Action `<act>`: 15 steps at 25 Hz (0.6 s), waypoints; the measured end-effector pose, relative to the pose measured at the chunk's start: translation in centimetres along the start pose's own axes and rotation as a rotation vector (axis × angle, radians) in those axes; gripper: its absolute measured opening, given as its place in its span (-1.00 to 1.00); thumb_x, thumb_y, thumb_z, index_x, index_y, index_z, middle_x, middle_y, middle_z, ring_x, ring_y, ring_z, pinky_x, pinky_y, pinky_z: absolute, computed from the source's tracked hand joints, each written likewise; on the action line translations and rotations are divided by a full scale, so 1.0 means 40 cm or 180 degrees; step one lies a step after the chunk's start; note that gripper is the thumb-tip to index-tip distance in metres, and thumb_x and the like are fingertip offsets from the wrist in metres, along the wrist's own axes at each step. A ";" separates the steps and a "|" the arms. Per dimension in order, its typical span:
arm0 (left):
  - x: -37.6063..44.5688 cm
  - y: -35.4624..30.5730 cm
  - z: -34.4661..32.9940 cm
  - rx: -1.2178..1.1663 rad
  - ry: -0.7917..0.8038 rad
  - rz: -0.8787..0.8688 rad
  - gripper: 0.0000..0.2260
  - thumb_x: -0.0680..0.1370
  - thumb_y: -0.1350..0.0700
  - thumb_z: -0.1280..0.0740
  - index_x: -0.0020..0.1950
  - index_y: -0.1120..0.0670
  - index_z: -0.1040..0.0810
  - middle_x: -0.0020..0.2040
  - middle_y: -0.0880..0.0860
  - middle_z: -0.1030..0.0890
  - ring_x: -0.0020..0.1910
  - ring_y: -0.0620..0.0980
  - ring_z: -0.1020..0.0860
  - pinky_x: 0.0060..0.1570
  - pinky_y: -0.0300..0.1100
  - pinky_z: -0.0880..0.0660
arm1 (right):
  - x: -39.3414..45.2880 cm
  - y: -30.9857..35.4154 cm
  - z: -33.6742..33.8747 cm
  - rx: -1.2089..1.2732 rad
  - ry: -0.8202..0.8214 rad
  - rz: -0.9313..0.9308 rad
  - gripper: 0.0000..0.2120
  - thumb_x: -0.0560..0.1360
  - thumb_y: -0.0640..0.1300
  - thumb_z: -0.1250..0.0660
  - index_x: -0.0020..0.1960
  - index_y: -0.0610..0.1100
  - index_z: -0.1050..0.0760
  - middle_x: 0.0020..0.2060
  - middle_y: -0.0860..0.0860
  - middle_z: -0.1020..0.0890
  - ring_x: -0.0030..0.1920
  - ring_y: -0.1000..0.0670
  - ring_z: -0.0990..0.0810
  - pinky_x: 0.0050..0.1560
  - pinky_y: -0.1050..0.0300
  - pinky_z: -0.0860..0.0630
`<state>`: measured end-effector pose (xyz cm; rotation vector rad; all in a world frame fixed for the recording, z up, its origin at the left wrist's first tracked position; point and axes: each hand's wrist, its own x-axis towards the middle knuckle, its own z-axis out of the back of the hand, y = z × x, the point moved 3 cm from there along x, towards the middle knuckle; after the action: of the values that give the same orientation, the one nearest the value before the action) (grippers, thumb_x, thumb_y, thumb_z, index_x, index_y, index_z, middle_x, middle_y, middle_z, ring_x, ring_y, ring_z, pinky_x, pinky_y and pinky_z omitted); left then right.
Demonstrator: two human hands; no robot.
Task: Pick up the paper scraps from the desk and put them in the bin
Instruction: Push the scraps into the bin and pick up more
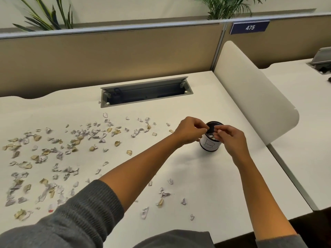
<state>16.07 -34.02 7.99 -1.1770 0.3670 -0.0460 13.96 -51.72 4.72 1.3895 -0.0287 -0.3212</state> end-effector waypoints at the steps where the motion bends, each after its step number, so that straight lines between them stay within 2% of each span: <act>1: -0.017 0.014 0.004 0.0268 0.0075 -0.0164 -0.85 0.51 0.18 -0.35 0.02 0.09 -0.69 -0.10 0.01 -0.68 -0.23 -0.07 -0.61 -0.21 -0.20 -0.59 | -0.006 0.003 -0.008 -0.0026 0.0056 0.0028 -0.77 0.56 -0.29 -0.28 -0.03 -0.05 -0.66 -0.13 -0.07 -0.73 -0.11 0.01 -0.74 0.11 0.11 -0.60; 3: -0.056 0.053 0.012 0.0831 0.0310 -0.0409 -0.86 0.51 0.12 -0.37 0.03 0.05 -0.69 -0.07 -0.06 -0.68 -0.18 -0.11 -0.61 -0.15 -0.23 -0.54 | -0.019 0.007 -0.028 -0.0111 0.0173 0.0074 -0.78 0.56 -0.28 -0.28 -0.03 -0.04 -0.66 -0.12 -0.03 -0.73 -0.11 0.03 -0.73 0.07 0.17 -0.59; 5: -0.097 0.107 0.026 0.1293 0.0607 -0.0467 -0.84 0.51 0.08 -0.38 0.07 0.02 -0.68 0.04 -0.05 -0.66 -0.01 -0.08 -0.60 0.03 -0.15 -0.55 | -0.034 0.006 -0.055 -0.0234 0.0304 0.0076 -0.79 0.56 -0.27 -0.28 -0.01 -0.05 -0.66 -0.12 -0.02 -0.73 -0.13 0.06 -0.73 0.00 0.26 -0.58; 8: -0.160 0.191 0.041 0.1966 0.1057 -0.0520 -0.76 0.55 0.05 -0.34 0.21 -0.01 -0.60 0.23 -0.02 -0.56 0.23 -0.05 -0.49 0.25 -0.11 -0.44 | -0.063 -0.006 -0.107 -0.0361 0.0507 0.0015 -0.79 0.57 -0.30 -0.26 0.04 -0.15 -0.65 -0.08 -0.05 -0.70 -0.13 0.05 -0.70 -0.12 0.35 -0.57; 10: -0.197 0.234 0.042 0.2234 0.1305 -0.0604 -0.72 0.60 0.09 -0.27 0.31 0.00 -0.54 0.35 -0.01 -0.49 0.32 -0.03 -0.44 0.33 -0.11 -0.37 | -0.091 -0.017 -0.148 -0.0365 0.0698 -0.0026 -0.79 0.58 -0.34 -0.24 0.03 -0.17 -0.63 -0.06 -0.09 -0.67 -0.09 -0.01 -0.67 -0.11 0.30 -0.60; 13: -0.247 0.274 0.036 0.2460 0.1593 -0.0624 -0.64 0.64 0.19 -0.14 0.42 0.03 -0.44 0.48 0.01 -0.36 0.43 0.00 -0.34 0.40 -0.10 -0.29 | -0.142 -0.039 -0.195 -0.0675 0.0951 -0.0106 -0.78 0.57 -0.33 -0.27 -0.02 -0.08 -0.63 -0.07 -0.06 -0.66 -0.05 -0.05 -0.65 -0.07 0.21 -0.61; 15: -0.276 0.295 0.038 0.2625 0.1733 -0.0616 -0.63 0.64 0.10 -0.16 0.46 0.04 -0.40 0.50 0.02 -0.32 0.45 0.02 -0.31 0.41 -0.04 -0.29 | -0.173 -0.056 -0.208 -0.1154 0.1053 -0.0213 -0.82 0.54 -0.29 -0.32 -0.02 -0.05 -0.63 -0.05 -0.02 -0.65 -0.05 -0.05 -0.64 -0.01 0.08 -0.64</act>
<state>4.33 -25.58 0.63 -0.3567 0.6319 -0.6373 8.62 -42.41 2.15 1.0695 0.3346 -0.1389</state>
